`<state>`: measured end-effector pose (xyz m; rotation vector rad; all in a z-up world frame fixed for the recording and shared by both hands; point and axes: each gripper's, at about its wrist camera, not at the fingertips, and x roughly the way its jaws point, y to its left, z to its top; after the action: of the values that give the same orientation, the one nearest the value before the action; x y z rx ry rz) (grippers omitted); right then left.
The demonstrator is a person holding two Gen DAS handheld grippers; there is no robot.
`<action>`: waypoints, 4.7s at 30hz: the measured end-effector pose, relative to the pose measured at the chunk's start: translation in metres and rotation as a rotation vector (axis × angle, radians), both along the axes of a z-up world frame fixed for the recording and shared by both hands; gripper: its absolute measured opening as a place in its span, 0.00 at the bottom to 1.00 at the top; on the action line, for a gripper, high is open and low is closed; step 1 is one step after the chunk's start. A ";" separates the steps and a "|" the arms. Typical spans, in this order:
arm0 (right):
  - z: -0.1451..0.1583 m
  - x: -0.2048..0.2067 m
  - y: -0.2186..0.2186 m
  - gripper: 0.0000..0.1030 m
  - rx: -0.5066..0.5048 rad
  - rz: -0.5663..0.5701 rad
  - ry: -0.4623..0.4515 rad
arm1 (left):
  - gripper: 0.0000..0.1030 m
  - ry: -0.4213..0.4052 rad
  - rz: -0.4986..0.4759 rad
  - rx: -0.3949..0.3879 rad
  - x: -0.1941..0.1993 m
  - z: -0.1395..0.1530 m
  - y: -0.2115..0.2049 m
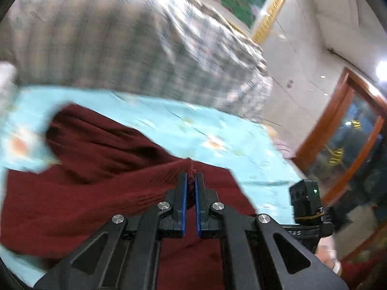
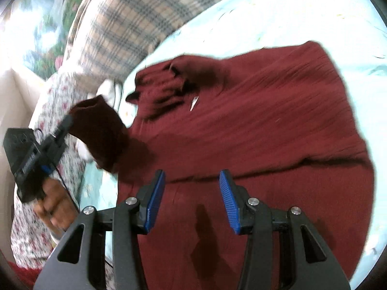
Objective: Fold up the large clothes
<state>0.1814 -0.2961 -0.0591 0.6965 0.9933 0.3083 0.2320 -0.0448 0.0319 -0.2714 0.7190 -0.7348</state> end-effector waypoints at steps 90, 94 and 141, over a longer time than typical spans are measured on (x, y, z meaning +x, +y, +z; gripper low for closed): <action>-0.031 0.317 0.211 0.29 -0.645 0.558 -0.228 | 0.46 0.366 0.536 0.043 0.192 -0.124 0.175; -0.005 0.314 0.174 0.05 -0.513 0.468 -0.266 | 0.46 0.345 0.529 0.072 0.207 -0.124 0.165; 0.112 0.198 0.050 0.05 -0.358 0.271 -0.496 | 0.07 -0.182 0.339 0.343 0.132 -0.009 0.038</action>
<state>0.3792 -0.2461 0.0532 0.1412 0.6387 0.4979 0.3635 -0.0066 0.0229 -0.0104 0.5945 -0.3010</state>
